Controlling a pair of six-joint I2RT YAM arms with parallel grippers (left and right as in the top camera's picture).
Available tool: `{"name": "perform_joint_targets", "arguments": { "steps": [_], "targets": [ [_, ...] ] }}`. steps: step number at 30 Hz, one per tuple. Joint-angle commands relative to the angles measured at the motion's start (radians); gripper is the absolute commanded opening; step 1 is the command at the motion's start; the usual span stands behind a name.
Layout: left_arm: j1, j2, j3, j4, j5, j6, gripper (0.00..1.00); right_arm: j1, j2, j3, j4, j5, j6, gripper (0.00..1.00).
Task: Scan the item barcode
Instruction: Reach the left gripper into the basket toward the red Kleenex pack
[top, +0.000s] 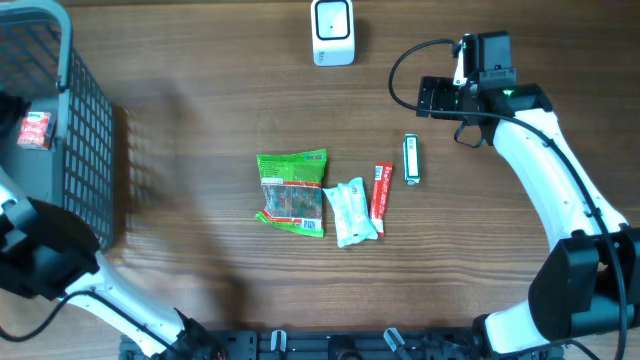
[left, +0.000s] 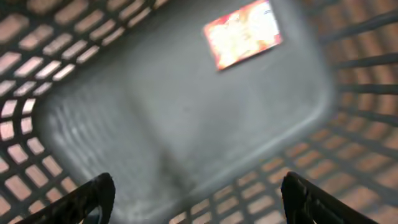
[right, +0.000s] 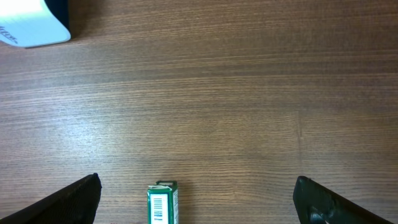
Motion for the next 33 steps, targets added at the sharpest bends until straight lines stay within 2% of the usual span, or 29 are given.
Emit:
{"name": "perform_joint_targets", "arguments": {
  "steps": [1,2,4,8,9,10,13,15,21,23,26,28,29,31,33],
  "targets": [
    [0.027,-0.052,0.002,-0.051,0.047,-0.034,0.31,0.002,0.011,0.005,0.003,0.013,0.005,1.00],
    [0.032,-0.080,0.002,-0.071,0.105,-0.033,0.04,0.002,0.011,0.005,0.003,0.013,0.005,1.00],
    [0.044,-0.167,0.002,-0.114,0.206,-0.023,0.04,0.002,0.011,0.005,0.003,0.013,0.004,1.00],
    [0.050,-0.418,0.002,-0.156,0.188,-0.029,0.04,0.002,0.011,0.005,0.003,0.013,0.004,1.00],
    [0.050,-0.478,0.002,-0.156,0.173,-0.039,0.15,0.002,0.011,0.005,0.003,0.013,0.004,1.00],
    [0.050,-0.543,0.002,-0.175,0.123,-0.093,1.00,0.002,0.011,0.005,0.003,0.013,0.005,1.00],
    [0.058,-0.601,-0.014,-0.224,0.064,-0.142,1.00,0.002,0.011,0.005,0.003,0.013,0.004,1.00],
    [0.126,-0.628,-0.055,-0.223,-0.038,-0.210,0.98,0.002,0.011,0.005,0.003,0.013,0.004,1.00],
    [0.378,-0.625,-0.332,-0.143,-0.017,-0.238,0.98,0.002,0.011,0.005,0.003,0.013,0.004,0.99],
    [0.432,-0.623,-0.388,-0.101,-0.005,-0.245,0.96,0.002,0.011,0.005,0.003,0.013,0.005,1.00],
    [0.479,-0.582,-0.475,-0.037,0.032,-0.242,0.83,0.002,0.011,0.005,0.003,0.013,0.004,1.00],
    [0.479,-0.539,-0.504,-0.008,0.032,-0.232,0.58,0.002,0.011,0.005,0.003,0.013,0.004,1.00],
    [0.479,-0.511,-0.504,0.001,0.032,-0.232,0.40,0.002,0.011,0.005,0.003,0.013,0.004,1.00],
    [0.479,-0.484,-0.504,0.017,0.032,-0.213,0.16,0.002,0.011,0.005,0.003,0.013,0.004,1.00],
    [0.479,-0.475,-0.504,0.037,0.032,-0.209,0.14,0.002,0.011,0.005,0.003,0.013,0.004,1.00]
  ]
}}
